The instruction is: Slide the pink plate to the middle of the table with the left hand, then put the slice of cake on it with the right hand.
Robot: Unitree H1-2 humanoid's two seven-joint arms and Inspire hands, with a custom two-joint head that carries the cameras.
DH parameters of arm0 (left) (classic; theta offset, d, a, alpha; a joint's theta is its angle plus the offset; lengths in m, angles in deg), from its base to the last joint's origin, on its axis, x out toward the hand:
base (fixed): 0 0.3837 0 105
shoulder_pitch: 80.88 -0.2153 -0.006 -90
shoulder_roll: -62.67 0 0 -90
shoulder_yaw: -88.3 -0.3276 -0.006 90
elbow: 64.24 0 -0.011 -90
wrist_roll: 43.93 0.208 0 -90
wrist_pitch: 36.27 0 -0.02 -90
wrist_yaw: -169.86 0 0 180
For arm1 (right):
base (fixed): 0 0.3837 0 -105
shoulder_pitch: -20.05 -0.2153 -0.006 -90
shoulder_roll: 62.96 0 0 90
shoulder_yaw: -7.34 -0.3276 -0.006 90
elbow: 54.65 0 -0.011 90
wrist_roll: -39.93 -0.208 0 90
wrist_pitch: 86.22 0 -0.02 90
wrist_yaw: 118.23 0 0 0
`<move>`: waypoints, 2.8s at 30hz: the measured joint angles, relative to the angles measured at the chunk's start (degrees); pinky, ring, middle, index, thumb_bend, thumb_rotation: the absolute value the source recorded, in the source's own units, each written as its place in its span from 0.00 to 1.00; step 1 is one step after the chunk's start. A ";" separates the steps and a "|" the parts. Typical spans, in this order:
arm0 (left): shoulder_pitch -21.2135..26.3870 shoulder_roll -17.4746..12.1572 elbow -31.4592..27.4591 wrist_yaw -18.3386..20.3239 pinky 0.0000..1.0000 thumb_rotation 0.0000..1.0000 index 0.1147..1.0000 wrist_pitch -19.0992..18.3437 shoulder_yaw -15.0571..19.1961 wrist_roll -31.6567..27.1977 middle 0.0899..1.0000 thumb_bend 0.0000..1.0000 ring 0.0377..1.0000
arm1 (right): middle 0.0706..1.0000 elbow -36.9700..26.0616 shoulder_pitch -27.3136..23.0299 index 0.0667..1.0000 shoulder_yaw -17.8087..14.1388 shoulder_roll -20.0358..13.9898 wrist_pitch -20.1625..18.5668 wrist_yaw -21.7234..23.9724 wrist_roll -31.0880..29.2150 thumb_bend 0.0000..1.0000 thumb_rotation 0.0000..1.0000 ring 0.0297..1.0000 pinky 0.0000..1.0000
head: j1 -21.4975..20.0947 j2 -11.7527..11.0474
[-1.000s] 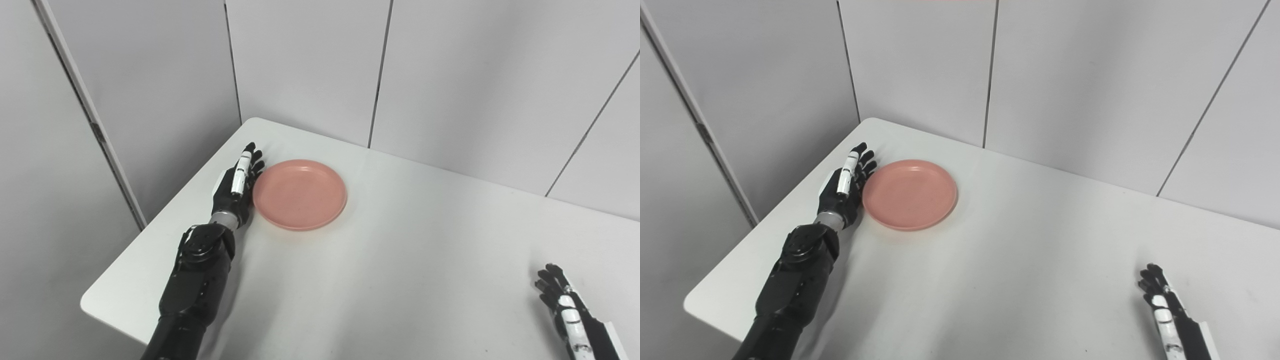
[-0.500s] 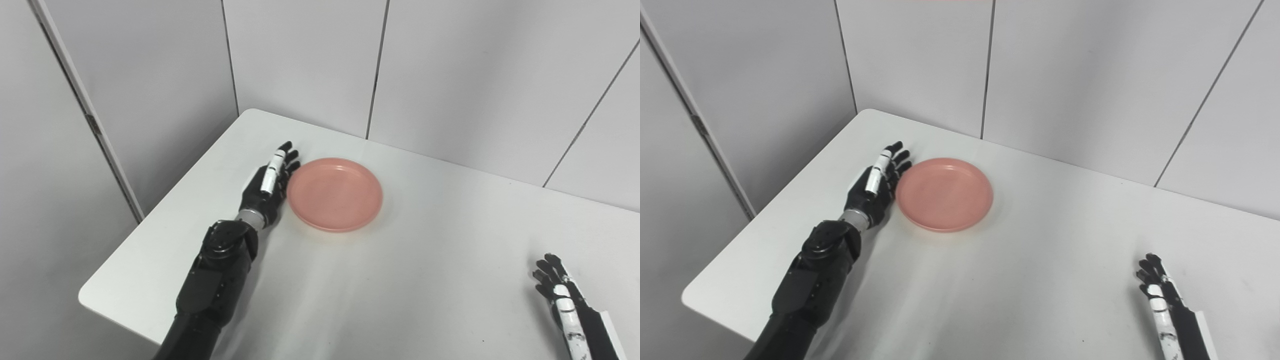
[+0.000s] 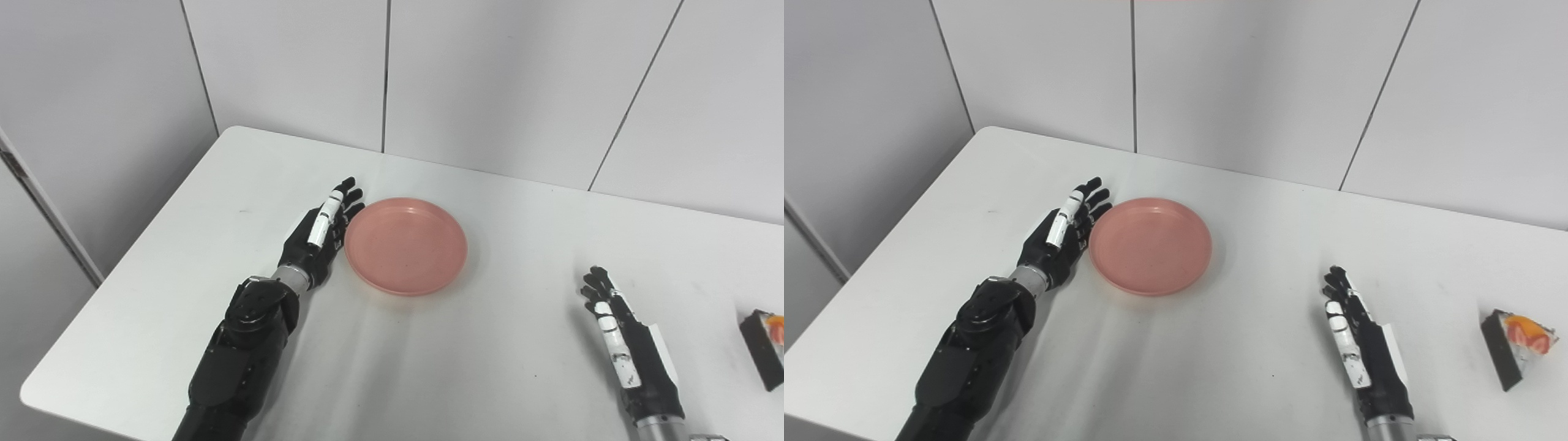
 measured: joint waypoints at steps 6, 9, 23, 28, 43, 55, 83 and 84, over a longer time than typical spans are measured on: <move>-1.43 2.31 -2.31 0.02 0.92 1.00 0.93 -0.08 -2.03 0.68 0.95 0.37 0.94 | 0.91 -0.14 0.02 0.92 0.18 0.81 -0.02 -0.37 0.66 0.30 1.00 0.90 0.90 | -1.23 0.09; -2.27 3.83 -3.55 0.02 0.92 1.00 0.93 -0.13 -3.46 1.15 0.95 0.36 0.94 | 0.91 -0.31 0.05 0.92 0.30 1.08 -0.02 -0.56 0.86 0.30 1.00 0.90 0.90 | -1.49 0.09; -5.81 7.41 -8.63 3.78 0.95 1.00 0.96 -4.47 -5.35 -0.77 0.98 0.38 0.97 | 0.91 -0.80 0.04 0.92 0.94 2.55 -0.68 -1.46 1.49 0.29 1.00 0.90 0.88 | -5.62 0.61; -6.37 8.28 -8.65 4.84 0.95 1.00 0.96 -4.50 -4.71 -1.67 0.98 0.38 0.97 | 0.91 -0.96 0.02 0.92 1.18 2.79 -1.03 -1.64 1.85 0.29 1.00 0.90 0.87 | -6.50 0.62; -6.46 7.47 -6.32 8.67 0.95 1.00 0.97 -2.84 -3.71 -1.73 0.98 0.38 0.97 | 0.90 -1.36 0.10 0.91 2.08 3.76 -0.95 -4.05 6.08 0.34 1.00 0.86 0.81 | -13.96 0.35; -5.43 6.38 -2.74 10.89 0.94 1.00 0.93 0.44 -0.28 -3.29 0.95 0.40 0.95 | 0.91 -12.11 -2.56 0.93 3.66 2.41 -6.89 -6.80 26.57 0.68 0.94 0.82 0.68 | -27.24 -1.84; -0.46 -0.12 12.23 22.04 0.87 0.90 0.88 9.84 5.57 -10.15 0.90 0.45 0.89 | 0.92 -25.38 -7.27 0.96 -8.49 -3.26 -22.27 -8.03 53.63 0.93 0.69 0.83 0.61 | -40.25 -3.87; -0.33 -0.23 12.45 22.18 0.87 0.90 0.88 9.84 5.57 -10.15 0.90 0.45 0.89 | 0.92 -25.38 -7.28 0.97 -8.92 -3.36 -22.66 -7.54 53.81 0.94 0.70 0.84 0.61 | -40.51 -3.78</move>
